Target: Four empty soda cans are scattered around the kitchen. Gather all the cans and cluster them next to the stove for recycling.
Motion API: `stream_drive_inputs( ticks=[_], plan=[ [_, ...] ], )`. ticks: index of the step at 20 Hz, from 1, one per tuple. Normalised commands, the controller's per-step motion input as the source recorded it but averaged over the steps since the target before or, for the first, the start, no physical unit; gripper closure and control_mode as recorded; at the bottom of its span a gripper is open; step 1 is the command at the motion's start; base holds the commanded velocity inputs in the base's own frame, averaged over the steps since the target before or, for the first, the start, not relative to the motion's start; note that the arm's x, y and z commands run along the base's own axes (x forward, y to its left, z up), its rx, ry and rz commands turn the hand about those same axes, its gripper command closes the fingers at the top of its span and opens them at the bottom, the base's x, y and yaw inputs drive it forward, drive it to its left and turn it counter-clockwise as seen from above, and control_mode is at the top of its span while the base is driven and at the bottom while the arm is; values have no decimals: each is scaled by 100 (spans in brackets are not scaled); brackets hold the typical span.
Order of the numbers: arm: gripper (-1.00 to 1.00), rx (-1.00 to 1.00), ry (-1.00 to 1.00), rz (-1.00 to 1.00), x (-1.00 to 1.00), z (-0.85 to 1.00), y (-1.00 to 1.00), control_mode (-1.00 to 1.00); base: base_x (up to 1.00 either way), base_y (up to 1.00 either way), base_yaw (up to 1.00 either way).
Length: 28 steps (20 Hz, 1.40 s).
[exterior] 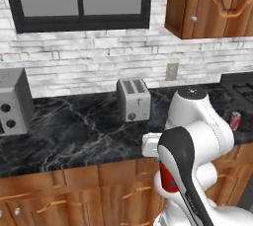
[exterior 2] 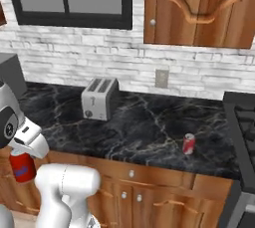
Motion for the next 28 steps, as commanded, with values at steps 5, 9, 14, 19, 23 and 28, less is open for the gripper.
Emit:
stream_drive_inputs(
  ticks=[5, 9, 14, 19, 23, 28],
  plan=[
    [100, 0, 0, 0, 0, 0, 0, 100, -38, -100, 0],
    [100, 0, 0, 0, 0, 0, 0, 100, -29, -100, 0],
    [100, 0, 0, 0, 0, 0, 0, 100, -21, -100, 2],
    [100, 0, 0, 0, 0, 0, 0, 100, -20, -100, 3],
    [100, 0, 0, 0, 0, 0, 0, 100, -27, -100, 3],
    [100, 0, 0, 0, 0, 0, 0, 100, -29, -100, 3]
  ],
)
